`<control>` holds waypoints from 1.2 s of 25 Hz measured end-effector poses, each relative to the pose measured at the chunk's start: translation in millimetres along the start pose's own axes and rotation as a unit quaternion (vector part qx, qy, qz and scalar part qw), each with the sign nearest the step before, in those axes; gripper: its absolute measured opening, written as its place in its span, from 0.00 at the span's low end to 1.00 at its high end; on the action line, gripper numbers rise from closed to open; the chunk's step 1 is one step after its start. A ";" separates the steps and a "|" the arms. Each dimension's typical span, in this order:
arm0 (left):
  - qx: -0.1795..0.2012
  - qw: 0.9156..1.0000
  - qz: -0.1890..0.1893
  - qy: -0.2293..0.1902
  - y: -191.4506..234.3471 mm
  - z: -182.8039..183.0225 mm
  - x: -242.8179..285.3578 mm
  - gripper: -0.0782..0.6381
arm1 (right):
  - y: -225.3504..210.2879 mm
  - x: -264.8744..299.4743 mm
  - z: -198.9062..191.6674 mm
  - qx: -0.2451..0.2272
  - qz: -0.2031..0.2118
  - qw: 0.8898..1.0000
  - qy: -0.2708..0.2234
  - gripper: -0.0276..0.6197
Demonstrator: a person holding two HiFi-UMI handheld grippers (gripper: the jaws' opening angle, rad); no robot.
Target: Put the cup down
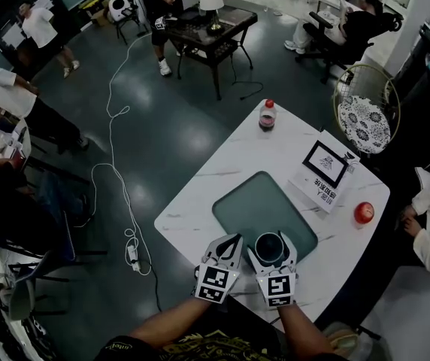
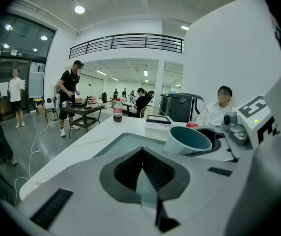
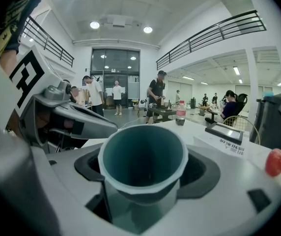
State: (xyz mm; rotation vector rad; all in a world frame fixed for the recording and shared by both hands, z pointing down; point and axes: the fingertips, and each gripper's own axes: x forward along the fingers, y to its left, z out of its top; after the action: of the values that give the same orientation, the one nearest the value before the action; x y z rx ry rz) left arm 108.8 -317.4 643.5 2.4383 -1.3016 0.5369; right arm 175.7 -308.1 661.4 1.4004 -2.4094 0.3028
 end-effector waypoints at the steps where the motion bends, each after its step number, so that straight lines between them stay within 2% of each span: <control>1: 0.000 1.000 -0.001 0.001 -0.5 -1.0 1.0 0.12 | 0.1 0.0 -2.1 -0.001 0.000 1.000 0.001 0.63; 12: -0.004 1.000 -0.008 0.015 -2.9 -13.1 8.0 0.12 | -0.5 3.4 -18.5 -0.006 -0.002 1.000 0.015 0.63; 30: 0.000 0.999 -0.030 0.013 -5.5 -8.7 9.6 0.12 | -0.6 2.4 -16.6 -0.001 -0.009 1.000 -0.001 0.65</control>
State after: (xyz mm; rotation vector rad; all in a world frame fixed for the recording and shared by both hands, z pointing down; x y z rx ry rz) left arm 116.8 -317.5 655.1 2.4530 -1.2137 0.5508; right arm 178.1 -304.6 677.6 1.4215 -2.3958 0.2943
